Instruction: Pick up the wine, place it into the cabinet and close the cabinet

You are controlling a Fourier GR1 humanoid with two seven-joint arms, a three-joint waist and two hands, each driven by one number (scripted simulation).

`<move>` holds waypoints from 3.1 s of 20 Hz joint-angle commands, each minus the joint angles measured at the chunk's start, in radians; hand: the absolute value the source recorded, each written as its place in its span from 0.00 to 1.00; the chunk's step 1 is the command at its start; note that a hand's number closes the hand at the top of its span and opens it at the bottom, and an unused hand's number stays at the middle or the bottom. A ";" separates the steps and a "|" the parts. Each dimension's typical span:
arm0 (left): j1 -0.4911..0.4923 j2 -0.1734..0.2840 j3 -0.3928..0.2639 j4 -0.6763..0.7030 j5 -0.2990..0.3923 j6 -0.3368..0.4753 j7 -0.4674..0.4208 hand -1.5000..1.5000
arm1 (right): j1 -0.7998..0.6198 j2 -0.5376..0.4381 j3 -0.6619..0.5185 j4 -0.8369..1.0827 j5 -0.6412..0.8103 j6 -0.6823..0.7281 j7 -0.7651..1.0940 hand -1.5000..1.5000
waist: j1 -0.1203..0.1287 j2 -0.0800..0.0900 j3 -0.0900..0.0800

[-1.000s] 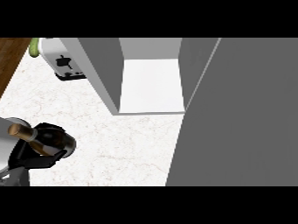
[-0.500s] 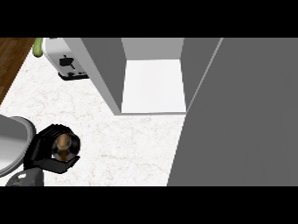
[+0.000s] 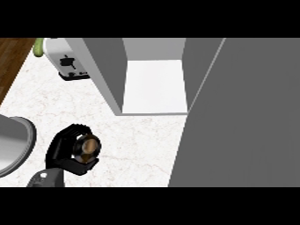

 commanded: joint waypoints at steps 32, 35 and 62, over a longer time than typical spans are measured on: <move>0.017 -0.124 -0.436 -0.595 0.098 0.536 0.430 1.00 | 0.175 -0.144 0.027 -0.246 0.040 -0.036 -0.038 0.00 | -0.014 0.005 -0.003; -0.033 -0.124 -0.427 -0.587 0.064 0.559 0.451 1.00 | 0.204 -0.146 0.015 -0.212 0.007 -0.027 -0.116 0.00 | -0.010 0.006 -0.002; -0.583 -0.124 -0.435 0.066 0.344 0.652 0.342 1.00 | 0.237 -0.172 -0.042 -0.221 -0.110 0.017 -0.189 0.00 | -0.052 0.016 -0.003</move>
